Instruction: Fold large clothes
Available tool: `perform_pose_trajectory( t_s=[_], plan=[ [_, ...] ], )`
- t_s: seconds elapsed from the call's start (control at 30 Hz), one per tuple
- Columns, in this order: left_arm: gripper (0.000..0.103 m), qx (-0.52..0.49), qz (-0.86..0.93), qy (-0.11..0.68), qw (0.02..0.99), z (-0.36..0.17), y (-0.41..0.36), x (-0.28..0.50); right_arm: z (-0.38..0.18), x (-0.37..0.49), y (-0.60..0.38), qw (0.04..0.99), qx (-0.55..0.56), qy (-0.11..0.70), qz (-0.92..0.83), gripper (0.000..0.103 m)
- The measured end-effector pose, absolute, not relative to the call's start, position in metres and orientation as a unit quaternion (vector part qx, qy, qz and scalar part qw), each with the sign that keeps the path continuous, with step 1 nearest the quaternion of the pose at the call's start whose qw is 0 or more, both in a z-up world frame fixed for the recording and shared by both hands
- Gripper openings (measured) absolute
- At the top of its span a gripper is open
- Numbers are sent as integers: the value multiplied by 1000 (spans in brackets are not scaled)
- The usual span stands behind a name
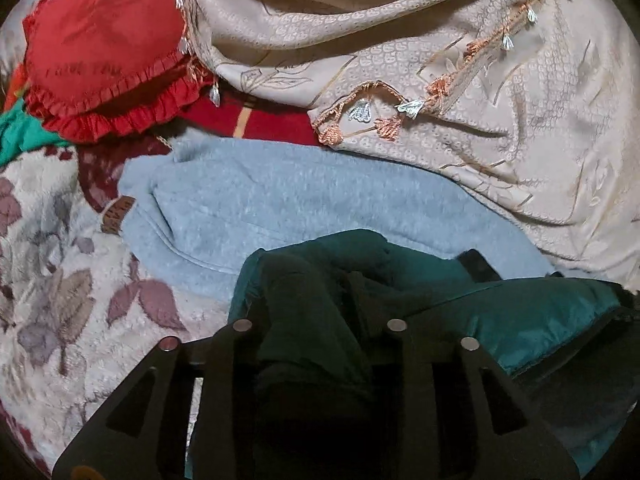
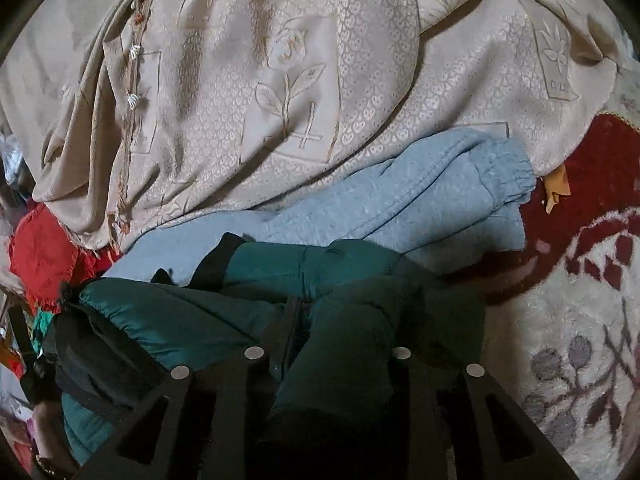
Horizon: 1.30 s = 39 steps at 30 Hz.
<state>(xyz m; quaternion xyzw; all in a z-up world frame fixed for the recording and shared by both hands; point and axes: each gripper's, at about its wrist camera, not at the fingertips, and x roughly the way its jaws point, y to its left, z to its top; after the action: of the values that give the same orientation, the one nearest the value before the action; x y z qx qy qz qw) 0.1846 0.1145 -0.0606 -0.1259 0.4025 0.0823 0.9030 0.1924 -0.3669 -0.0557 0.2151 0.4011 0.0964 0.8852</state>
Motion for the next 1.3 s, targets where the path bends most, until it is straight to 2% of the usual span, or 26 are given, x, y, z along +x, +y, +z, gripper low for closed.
perform_pose_trajectory(
  t_s=[0.07, 0.1, 0.13, 0.17, 0.33, 0.4, 0.53, 0.7, 0.8, 0.93, 1.1, 1.3],
  plan=[
    [46, -161, 55, 408, 897, -53, 122, 184, -50, 185, -377, 870, 273, 396, 110, 46],
    [59, -200, 31, 403, 892, -47, 131, 181, -46, 179, -384, 861, 310, 385, 121, 52],
    [68, -225, 12, 394, 891, -40, 136, 179, -40, 172, -388, 858, 329, 374, 127, 69],
    [70, -239, 1, 383, 892, -32, 140, 176, -31, 163, -391, 863, 336, 356, 125, 76],
    [79, -242, 6, 289, 926, 17, 152, 149, 3, 135, -386, 901, 288, 296, 131, 76],
    [79, -225, 13, 277, 934, 25, 148, 143, 10, 135, -369, 916, 228, 299, 136, 76],
    [79, -185, 20, 295, 937, 26, 130, 158, 14, 159, -333, 929, 119, 325, 131, 76],
    [79, -75, 38, 322, 943, 17, 95, 187, -11, 215, -302, 904, 40, 409, 115, 76],
    [79, -42, 51, 354, 933, -2, 84, 208, -47, 238, -303, 875, 26, 468, 120, 76],
    [79, -45, 43, 437, 897, -52, 78, 235, -74, 245, -317, 869, 26, 482, 109, 80],
    [82, 2, 55, 447, 893, -75, 58, 254, -86, 246, -328, 871, 36, 481, 93, 81],
    [84, -14, 45, 461, 886, -87, 63, 263, -94, 249, -330, 873, 39, 478, 85, 85]
  ],
)
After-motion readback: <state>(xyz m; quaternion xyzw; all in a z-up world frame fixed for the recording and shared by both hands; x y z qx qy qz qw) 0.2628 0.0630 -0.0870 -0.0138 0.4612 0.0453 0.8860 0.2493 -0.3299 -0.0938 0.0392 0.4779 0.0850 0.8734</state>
